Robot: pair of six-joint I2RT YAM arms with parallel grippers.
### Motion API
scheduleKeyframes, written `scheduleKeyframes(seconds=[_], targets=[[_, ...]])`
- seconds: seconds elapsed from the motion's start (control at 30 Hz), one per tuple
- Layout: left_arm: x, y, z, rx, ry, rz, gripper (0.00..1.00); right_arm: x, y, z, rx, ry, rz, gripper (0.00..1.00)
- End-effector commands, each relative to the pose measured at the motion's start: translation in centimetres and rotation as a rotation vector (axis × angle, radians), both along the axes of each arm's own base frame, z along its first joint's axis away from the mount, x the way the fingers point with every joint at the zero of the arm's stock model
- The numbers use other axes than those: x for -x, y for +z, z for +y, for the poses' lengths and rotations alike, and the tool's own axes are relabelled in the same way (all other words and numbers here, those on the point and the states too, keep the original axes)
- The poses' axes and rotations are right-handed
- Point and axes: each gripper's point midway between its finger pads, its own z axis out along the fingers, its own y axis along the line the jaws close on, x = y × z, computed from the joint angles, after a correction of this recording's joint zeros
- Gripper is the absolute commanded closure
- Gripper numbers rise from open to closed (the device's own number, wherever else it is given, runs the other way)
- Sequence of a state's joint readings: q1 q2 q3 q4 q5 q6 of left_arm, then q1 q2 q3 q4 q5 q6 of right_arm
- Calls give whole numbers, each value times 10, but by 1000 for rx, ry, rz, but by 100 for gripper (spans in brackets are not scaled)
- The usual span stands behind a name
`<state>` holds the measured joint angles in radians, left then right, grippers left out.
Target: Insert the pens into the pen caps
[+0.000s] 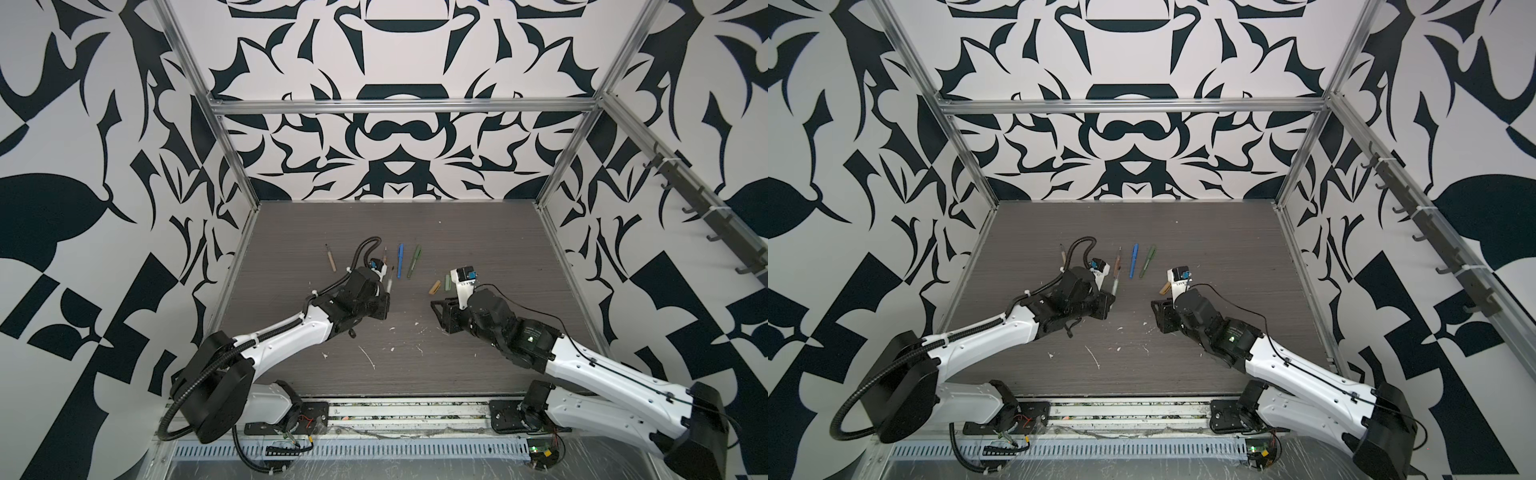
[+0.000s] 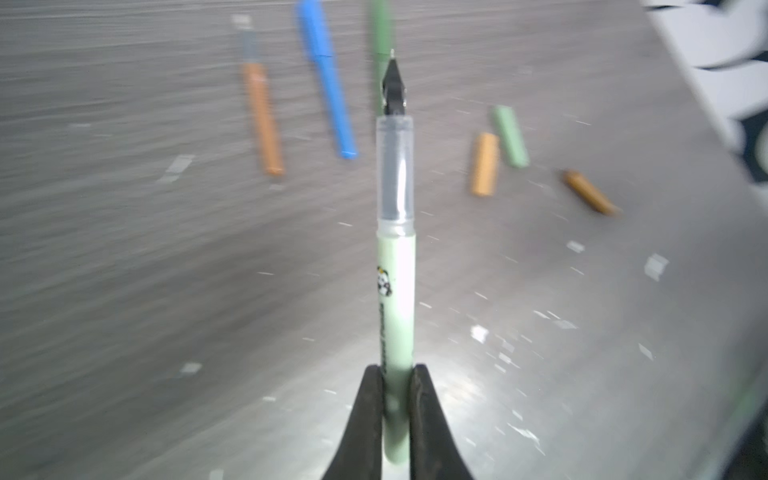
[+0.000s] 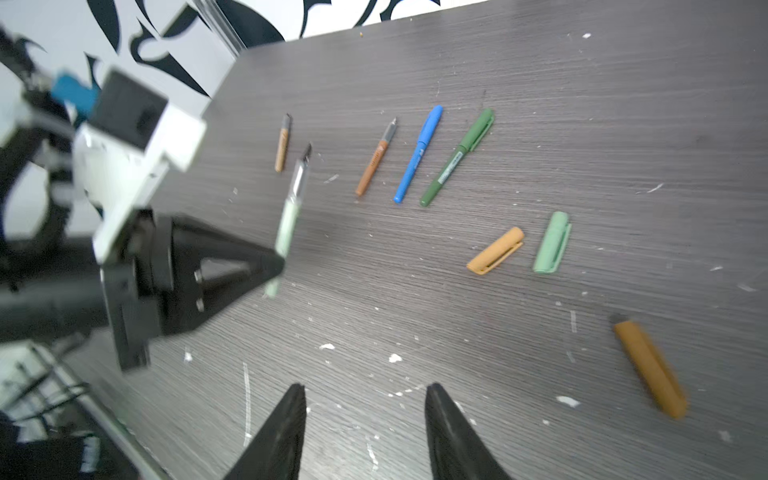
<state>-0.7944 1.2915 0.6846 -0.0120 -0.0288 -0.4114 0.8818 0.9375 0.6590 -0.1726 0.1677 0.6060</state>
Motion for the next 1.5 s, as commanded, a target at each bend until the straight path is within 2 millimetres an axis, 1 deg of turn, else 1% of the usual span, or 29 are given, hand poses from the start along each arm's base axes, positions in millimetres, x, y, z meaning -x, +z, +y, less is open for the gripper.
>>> scheduleKeyframes(seconds=[0.0,0.07,0.17,0.27,0.33,0.53,0.6,0.73,0.83,0.9,0.93,1.0,1.03,1.07,1.1,1.13,1.17,1.2,1.3,1.4,1.47], targets=[[17,39,-28,197,-112,-116,95,-7,41,25,-153,45,-56,43],[28,44,-32,221,-166,-123,95,-9,43,33,-171,61,-43,41],[38,53,-34,252,-213,-135,95,-10,42,46,-208,85,-20,40],[43,58,-37,269,-243,-141,95,-13,43,56,-243,105,-12,40],[45,57,-38,270,-249,-137,95,-15,45,61,-267,110,-14,40],[52,58,-39,286,-277,-134,95,-25,46,68,-296,81,-19,41],[53,57,-39,287,-282,-134,96,-28,46,69,-303,66,-19,43],[58,56,-38,270,-319,-147,96,-33,50,72,-324,61,-16,49],[61,55,-38,264,-339,-148,96,-34,53,76,-332,69,-12,59],[62,56,-39,265,-347,-151,96,-35,52,77,-333,72,-7,70],[63,57,-39,265,-350,-154,96,-35,53,78,-338,76,-4,77],[63,58,-38,265,-354,-160,96,-33,52,80,-341,88,4,88],[64,57,-38,265,-358,-159,93,-33,53,80,-344,94,6,94],[64,59,-38,266,-360,-163,81,-31,52,81,-344,100,10,98],[65,59,-38,270,-362,-162,69,-31,51,81,-345,104,12,100],[66,61,-38,279,-364,-160,60,-30,51,82,-348,110,14,100],[64,61,-38,284,-357,-164,55,-29,51,83,-352,116,17,100],[63,61,-38,291,-348,-167,54,-28,51,83,-353,119,18,100],[58,63,-40,311,-322,-175,55,-26,49,85,-358,132,30,100],[56,62,-45,319,-326,-160,62,-24,48,88,-364,150,40,100],[56,59,-49,318,-332,-142,70,-23,48,89,-370,154,41,100]])
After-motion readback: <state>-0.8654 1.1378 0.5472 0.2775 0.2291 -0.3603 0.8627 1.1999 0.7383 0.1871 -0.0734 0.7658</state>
